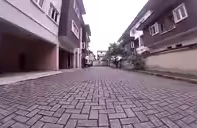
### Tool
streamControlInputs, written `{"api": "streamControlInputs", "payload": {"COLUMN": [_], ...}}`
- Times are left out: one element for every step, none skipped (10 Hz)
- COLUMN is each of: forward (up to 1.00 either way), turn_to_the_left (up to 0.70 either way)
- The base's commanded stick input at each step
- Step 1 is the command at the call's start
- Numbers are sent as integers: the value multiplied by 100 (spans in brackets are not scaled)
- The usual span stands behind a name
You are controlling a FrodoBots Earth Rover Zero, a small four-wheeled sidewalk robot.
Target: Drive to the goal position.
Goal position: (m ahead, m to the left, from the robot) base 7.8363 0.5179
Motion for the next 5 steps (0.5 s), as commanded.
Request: {"api": "streamControlInputs", "payload": {"forward": [70,70,70,70,70], "turn_to_the_left": [0,0,0,0,0]}}
